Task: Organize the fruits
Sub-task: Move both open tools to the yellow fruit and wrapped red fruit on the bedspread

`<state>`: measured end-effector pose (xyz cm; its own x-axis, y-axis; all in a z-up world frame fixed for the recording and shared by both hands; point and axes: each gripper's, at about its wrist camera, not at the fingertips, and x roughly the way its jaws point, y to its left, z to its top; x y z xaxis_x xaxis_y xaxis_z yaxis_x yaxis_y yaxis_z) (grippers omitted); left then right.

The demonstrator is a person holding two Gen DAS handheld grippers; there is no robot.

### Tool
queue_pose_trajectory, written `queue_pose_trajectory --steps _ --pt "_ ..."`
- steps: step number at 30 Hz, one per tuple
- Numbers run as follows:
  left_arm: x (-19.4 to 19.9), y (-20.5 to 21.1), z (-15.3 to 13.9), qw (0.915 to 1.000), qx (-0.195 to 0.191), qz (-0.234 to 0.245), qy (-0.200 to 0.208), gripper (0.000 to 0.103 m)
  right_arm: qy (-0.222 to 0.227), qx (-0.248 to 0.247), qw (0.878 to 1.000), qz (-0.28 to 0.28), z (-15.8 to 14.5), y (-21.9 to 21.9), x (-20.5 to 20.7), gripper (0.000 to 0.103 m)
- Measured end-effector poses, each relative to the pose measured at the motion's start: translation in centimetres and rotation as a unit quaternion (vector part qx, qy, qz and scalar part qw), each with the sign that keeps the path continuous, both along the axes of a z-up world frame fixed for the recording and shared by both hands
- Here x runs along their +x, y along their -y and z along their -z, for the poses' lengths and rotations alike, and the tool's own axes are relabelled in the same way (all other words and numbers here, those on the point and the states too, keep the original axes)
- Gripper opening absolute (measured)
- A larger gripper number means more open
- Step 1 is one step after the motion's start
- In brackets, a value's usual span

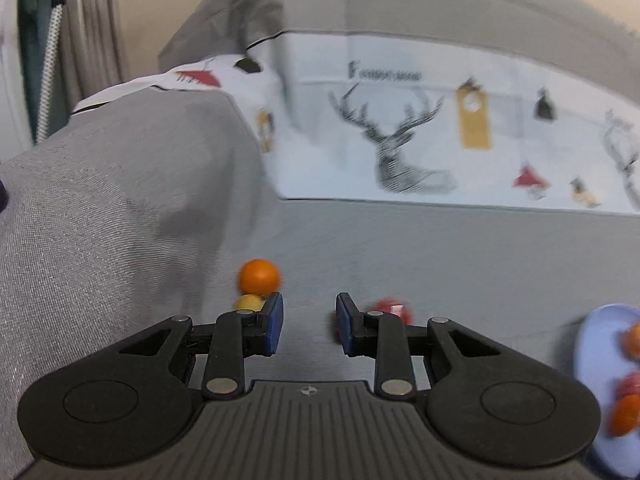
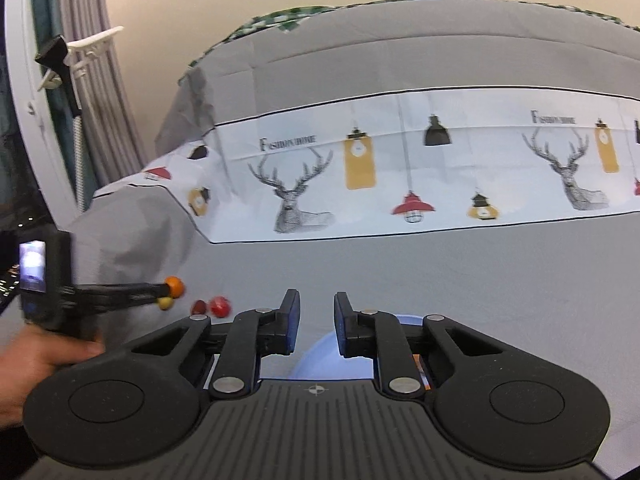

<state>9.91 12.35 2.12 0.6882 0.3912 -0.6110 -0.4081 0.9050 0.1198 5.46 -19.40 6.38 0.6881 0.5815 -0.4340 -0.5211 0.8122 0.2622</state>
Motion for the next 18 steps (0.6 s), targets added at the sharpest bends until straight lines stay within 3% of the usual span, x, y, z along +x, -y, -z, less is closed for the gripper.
queue_pose_trajectory --steps 4,10,18 --pt "1.5 -1.0 1.4 0.9979 0.039 -0.046 -0.024 0.034 -0.011 0.013 1.000 -0.023 -0.3 -1.0 -0.2 0.020" --pt "3.4 -2.5 3.7 0.9937 0.057 -0.080 -0.055 0.060 -0.023 0.012 0.998 -0.052 -0.3 -2.4 0.0 0.020" --pt "5.1 -3.6 5.9 0.9905 0.066 -0.094 -0.076 0.060 -0.040 -0.006 0.995 -0.091 0.6 -4.4 -0.1 0.021"
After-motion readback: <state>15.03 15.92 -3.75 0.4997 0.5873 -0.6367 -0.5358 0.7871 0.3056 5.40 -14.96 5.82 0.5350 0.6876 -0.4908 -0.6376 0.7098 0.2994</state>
